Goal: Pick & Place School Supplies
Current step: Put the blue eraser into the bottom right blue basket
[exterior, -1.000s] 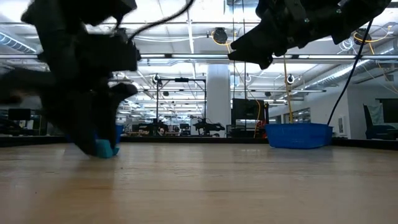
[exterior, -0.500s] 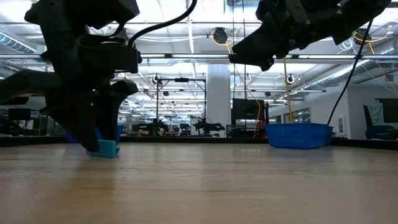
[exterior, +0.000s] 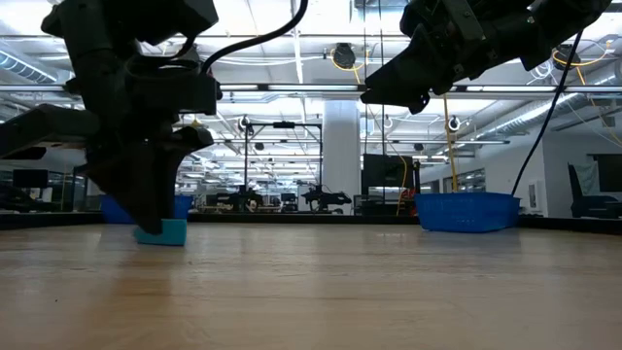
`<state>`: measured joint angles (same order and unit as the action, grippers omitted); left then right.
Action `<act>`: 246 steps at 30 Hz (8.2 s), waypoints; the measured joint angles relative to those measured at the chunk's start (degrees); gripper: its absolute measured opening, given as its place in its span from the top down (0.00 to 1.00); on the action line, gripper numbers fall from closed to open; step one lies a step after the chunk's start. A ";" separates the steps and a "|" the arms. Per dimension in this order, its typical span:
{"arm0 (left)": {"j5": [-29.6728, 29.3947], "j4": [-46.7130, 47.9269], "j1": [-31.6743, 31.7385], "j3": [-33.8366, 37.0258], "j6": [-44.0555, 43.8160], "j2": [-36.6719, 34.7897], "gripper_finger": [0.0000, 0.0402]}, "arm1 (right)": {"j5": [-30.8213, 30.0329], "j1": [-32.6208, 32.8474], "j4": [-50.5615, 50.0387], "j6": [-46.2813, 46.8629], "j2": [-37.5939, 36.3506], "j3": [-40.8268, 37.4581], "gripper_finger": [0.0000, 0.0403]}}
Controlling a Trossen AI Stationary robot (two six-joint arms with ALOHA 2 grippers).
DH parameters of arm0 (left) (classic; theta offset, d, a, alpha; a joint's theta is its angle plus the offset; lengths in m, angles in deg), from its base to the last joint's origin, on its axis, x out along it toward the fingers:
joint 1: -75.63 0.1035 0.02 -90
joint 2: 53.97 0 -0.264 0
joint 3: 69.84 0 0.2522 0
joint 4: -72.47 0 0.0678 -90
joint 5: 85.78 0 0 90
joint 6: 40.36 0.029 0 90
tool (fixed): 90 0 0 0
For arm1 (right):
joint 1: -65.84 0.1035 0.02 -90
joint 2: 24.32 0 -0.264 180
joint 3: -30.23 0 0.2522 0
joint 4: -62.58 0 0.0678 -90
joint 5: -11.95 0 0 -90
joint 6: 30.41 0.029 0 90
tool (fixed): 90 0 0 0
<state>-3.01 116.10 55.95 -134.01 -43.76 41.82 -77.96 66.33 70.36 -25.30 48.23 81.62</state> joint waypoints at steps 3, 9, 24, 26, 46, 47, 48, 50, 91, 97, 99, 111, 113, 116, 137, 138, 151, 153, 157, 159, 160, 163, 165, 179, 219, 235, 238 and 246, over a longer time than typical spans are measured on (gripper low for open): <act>0.11 0.00 0.00 0.00 -0.19 -0.02 0.93 | 0.00 0.00 0.00 0.00 0.00 0.00 0.52; -2.16 0.53 0.00 -2.22 -1.15 0.25 0.95 | 0.00 0.00 0.02 0.17 0.00 0.00 0.52; -13.85 -0.72 8.16 -17.18 9.12 0.11 0.95 | -0.32 2.17 17.14 -6.14 14.47 -0.02 0.52; -13.85 -2.18 9.28 -17.20 9.52 0.11 0.94 | -0.40 2.27 19.88 -6.23 15.88 0.00 0.52; -9.24 -13.06 12.62 -17.29 12.26 0.11 0.94 | -4.57 2.14 20.28 -10.12 18.29 1.90 0.56; -9.24 -13.05 12.62 -17.29 12.26 0.11 0.94 | -4.57 2.14 20.08 -10.20 18.29 1.90 0.58; -9.24 -13.10 12.62 -17.29 12.26 0.11 0.93 | -4.57 2.14 19.65 -10.39 18.32 1.90 0.59; -9.24 -13.09 12.61 -17.29 12.24 0.11 0.93 | -4.59 2.12 19.26 -10.67 18.34 1.90 0.64; -9.64 -35.97 11.59 7.13 2.29 -18.66 0.34 | -27.19 -6.92 -46.70 3.37 -17.80 1.90 0.94; -9.88 -38.81 14.05 10.03 -0.81 -18.60 0.37 | -28.53 -15.84 -58.59 7.91 -15.31 1.81 0.94; -9.85 -38.81 14.63 10.10 -1.44 -18.60 0.37 | -28.51 -17.83 -57.66 7.67 -13.16 1.59 0.94; -9.28 -37.28 14.50 10.10 -2.98 -18.60 0.37 | -23.90 -21.18 -51.69 6.64 -5.16 0.94 0.78; -9.26 -36.95 14.45 10.10 -2.98 -18.60 0.36 | -20.96 -21.18 -51.04 6.65 -5.23 0.94 0.75; -9.24 -36.75 14.45 10.10 -3.03 -18.60 0.36 | -15.75 -21.16 -49.23 6.61 -5.41 0.94 0.73; -0.40 -11.61 9.15 10.08 1.48 -17.38 0.36 | 0.22 -17.08 -34.70 4.49 -10.42 0.94 0.73; -0.44 -11.46 8.67 10.08 2.37 -16.79 0.36 | 0.21 -16.73 -33.99 4.48 -10.41 0.94 0.73; 2.20 -12.06 6.80 9.77 2.82 -4.60 0.37 | 0.09 -14.99 -32.48 4.26 -10.44 0.94 0.73; 2.33 -12.07 6.80 9.79 2.70 -3.58 0.37 | 0.07 -14.99 -32.48 4.26 -10.45 0.94 0.73; 2.92 -11.73 6.88 9.81 2.41 -3.39 0.39 | 0.05 -14.99 -32.48 4.58 -10.45 0.94 0.73; 4.32 -11.48 6.91 9.83 2.43 -3.35 0.43 | 0.07 -14.99 -32.50 4.66 -10.45 0.94 0.73; 5.08 -11.43 6.91 9.88 2.43 -3.37 0.47 | 0.07 -14.99 -32.48 4.67 -10.45 0.94 0.73; 5.88 -11.47 6.88 9.92 2.22 -3.32 0.59 | 0.07 -14.99 -32.50 4.69 -10.44 0.94 0.73; 5.30 -11.72 6.83 9.97 0.97 -3.26 0.68 | 0.07 -14.99 -32.50 4.70 -10.43 0.94 0.73; -23.73 -10.38 6.64 -0.42 17.60 -2.95 0.74 | 0.01 -4.42 -1.08 8.01 -7.66 -5.41 0.73; -38.85 -24.97 8.59 -9.16 44.86 -3.13 0.75 | 1.49 -4.66 28.11 15.23 24.83 9.57 0.63; -37.77 -25.04 7.44 -9.16 34.77 -3.17 0.74 | 1.83 -4.67 27.41 10.02 24.82 9.49 0.93; -36.79 -25.33 5.73 -9.16 29.78 -3.15 0.74 | 2.88 -4.75 23.51 8.28 22.99 9.49 0.93; -17.74 -24.00 3.99 -7.93 19.77 -7.40 0.67 | 0.53 -4.49 9.50 2.75 14.87 9.65 0.93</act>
<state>-20.75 92.10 59.94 -141.94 -23.99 34.41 -77.43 61.84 79.85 -22.55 63.11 91.27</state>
